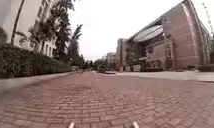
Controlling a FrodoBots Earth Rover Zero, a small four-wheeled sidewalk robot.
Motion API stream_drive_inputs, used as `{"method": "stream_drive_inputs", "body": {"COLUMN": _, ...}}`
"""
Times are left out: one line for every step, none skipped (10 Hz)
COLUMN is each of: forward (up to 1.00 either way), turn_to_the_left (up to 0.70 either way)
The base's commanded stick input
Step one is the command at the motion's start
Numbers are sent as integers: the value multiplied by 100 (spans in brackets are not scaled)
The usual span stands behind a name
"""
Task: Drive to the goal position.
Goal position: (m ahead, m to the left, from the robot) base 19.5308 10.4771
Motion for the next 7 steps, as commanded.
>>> {"method": "stream_drive_inputs", "body": {"forward": 70, "turn_to_the_left": 14}}
{"method": "stream_drive_inputs", "body": {"forward": 70, "turn_to_the_left": 14}}
{"method": "stream_drive_inputs", "body": {"forward": 70, "turn_to_the_left": 14}}
{"method": "stream_drive_inputs", "body": {"forward": 70, "turn_to_the_left": 14}}
{"method": "stream_drive_inputs", "body": {"forward": 70, "turn_to_the_left": 12}}
{"method": "stream_drive_inputs", "body": {"forward": 70, "turn_to_the_left": 0}}
{"method": "stream_drive_inputs", "body": {"forward": 70, "turn_to_the_left": 0}}
